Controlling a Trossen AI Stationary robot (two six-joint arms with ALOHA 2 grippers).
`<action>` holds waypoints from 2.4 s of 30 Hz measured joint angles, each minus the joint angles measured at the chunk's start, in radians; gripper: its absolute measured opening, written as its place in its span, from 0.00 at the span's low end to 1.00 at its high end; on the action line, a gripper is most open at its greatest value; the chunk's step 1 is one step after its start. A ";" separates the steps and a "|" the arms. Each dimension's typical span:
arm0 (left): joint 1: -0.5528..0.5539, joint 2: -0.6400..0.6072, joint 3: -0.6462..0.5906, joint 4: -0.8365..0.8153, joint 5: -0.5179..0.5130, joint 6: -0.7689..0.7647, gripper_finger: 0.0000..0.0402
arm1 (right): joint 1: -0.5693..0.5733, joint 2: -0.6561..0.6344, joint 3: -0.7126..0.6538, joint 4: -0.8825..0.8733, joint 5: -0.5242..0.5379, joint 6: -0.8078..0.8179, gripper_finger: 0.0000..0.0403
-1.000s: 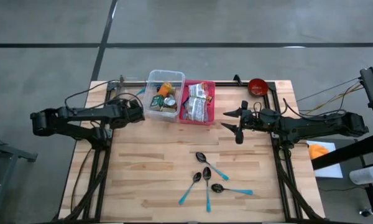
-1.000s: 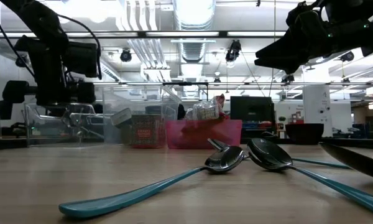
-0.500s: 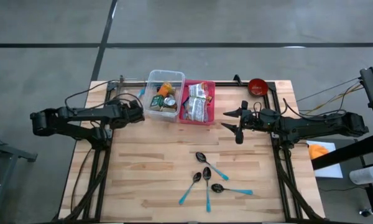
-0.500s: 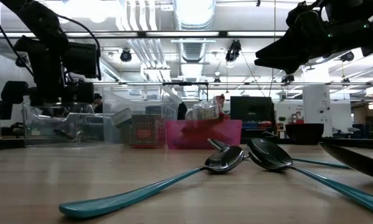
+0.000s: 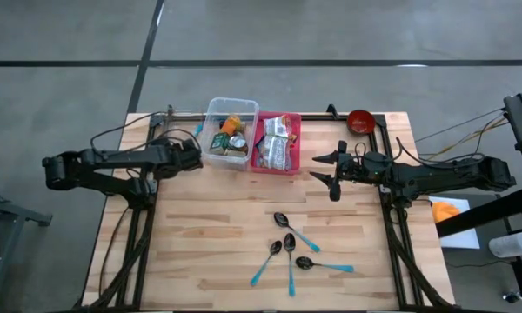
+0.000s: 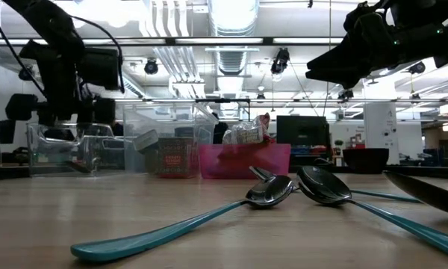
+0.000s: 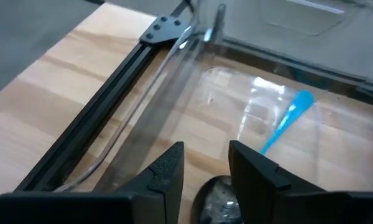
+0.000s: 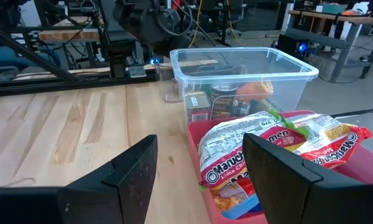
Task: Pick & Place Food Item
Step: Put the blue spoon into the left transparent bin
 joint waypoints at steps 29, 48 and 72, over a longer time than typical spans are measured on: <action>-0.083 -0.125 0.468 -0.155 0.473 0.639 0.32 | 0.000 0.000 0.000 0.000 0.000 0.000 0.58; -0.508 0.093 0.463 0.168 0.535 0.746 0.54 | 0.000 0.000 0.000 0.000 0.000 0.000 0.58; -0.517 0.587 0.463 0.795 0.822 0.795 0.54 | 0.000 0.000 0.000 0.000 0.000 -0.001 0.58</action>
